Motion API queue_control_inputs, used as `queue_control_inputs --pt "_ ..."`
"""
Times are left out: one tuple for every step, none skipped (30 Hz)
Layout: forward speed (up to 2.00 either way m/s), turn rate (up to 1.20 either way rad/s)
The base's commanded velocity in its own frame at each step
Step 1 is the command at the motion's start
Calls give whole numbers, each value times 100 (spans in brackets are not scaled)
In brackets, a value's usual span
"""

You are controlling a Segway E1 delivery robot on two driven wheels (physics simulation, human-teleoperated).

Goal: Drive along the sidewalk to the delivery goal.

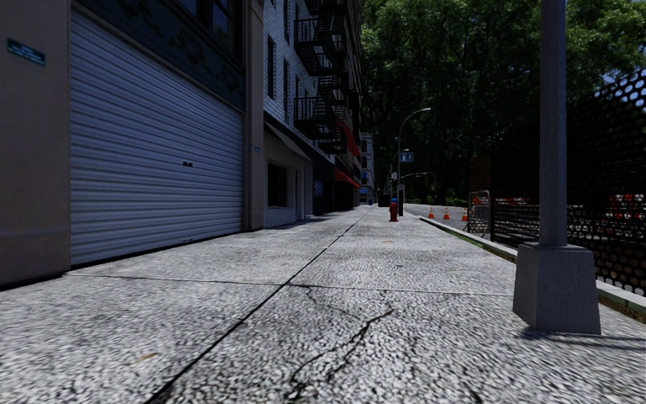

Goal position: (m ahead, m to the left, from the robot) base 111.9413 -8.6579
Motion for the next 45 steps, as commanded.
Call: queue_control_inputs --pt "0 0" --pt "0 0" --pt "0 0" --pt "0 0" --pt "0 0" --pt "0 0" --pt "0 0" --pt "0 0" --pt "0 0" --pt "0 0" --pt "0 0" --pt "0 0" --pt "0 0" --pt "0 0" --pt "0 0" --pt "0 0" --pt "0 0" --pt "0 0" --pt "0 0" --pt "0 0" --pt "0 0" --pt "0 0" --pt "0 0" --pt "0 0" --pt "0 0" --pt "0 0" --pt "0 0" --pt "0 0" --pt "0 0" --pt "0 0" --pt "134 0" --pt "134 0" --pt "200 0" --pt "200 0" --pt "200 0" --pt "200 0" --pt "200 0" --pt "200 0" --pt "200 0" --pt "200 0" --pt "200 0" --pt "200 0" --pt "200 0" --pt "200 0" --pt "200 0"
